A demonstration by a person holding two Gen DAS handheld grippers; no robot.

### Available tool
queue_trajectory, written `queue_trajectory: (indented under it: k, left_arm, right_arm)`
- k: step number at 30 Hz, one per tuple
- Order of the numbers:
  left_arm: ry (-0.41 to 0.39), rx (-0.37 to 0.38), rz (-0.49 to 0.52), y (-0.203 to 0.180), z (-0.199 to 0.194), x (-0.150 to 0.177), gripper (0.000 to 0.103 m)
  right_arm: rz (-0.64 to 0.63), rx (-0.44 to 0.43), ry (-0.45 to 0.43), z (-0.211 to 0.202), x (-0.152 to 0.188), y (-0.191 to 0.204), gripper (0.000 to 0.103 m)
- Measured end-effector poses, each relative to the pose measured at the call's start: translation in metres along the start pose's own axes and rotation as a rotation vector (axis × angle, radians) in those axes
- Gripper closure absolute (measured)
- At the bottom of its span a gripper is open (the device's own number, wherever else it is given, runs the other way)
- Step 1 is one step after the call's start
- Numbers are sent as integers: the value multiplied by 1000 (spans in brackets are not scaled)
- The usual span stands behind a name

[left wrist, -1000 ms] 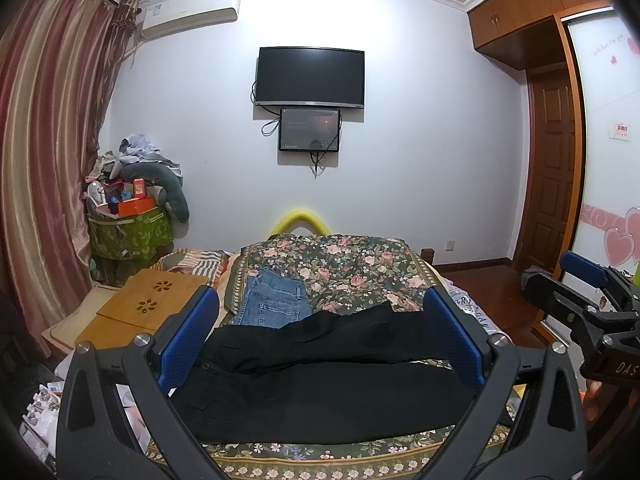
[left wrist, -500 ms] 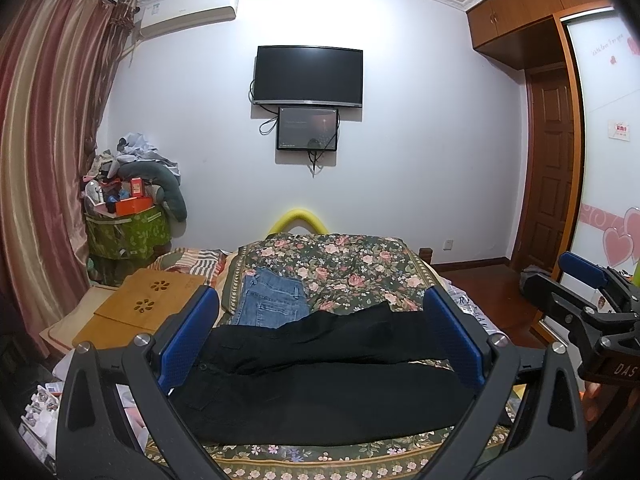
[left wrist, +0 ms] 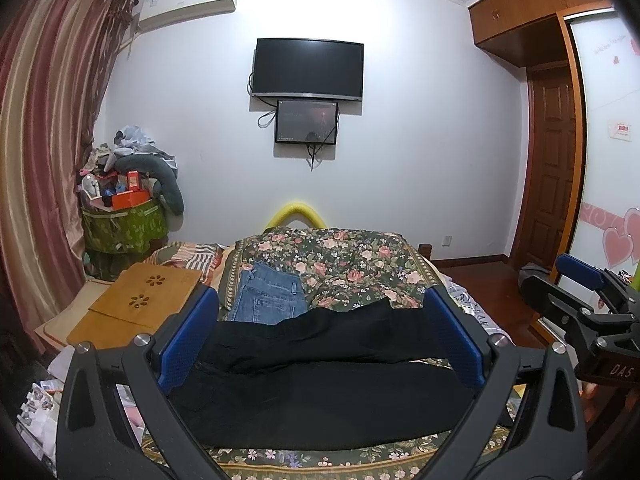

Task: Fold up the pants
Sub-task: 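Grasp the black trousers waistband with both grippers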

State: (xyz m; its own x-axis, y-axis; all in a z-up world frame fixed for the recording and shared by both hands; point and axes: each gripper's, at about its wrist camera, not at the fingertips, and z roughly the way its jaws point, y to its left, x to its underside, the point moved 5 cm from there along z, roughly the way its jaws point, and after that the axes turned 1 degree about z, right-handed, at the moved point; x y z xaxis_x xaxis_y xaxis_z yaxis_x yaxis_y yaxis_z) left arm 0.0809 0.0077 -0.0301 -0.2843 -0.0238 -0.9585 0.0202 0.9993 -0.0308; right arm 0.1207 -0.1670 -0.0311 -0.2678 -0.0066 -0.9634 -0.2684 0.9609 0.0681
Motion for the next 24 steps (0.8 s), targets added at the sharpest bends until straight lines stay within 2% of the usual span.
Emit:
queue_trajectory:
  k: [10, 14, 24]
  left_arm:
    - [58, -22, 20, 22, 65, -4, 0]
    - [95, -50, 15, 41, 107, -5, 0]
    - [274, -109, 24, 120, 237, 8, 0]
  right_arm:
    - [10, 31, 63, 52, 8, -20, 0]
    - [-11, 31, 81, 81, 10, -28, 0]
    - [-63, 63, 157, 159, 20, -61, 0]
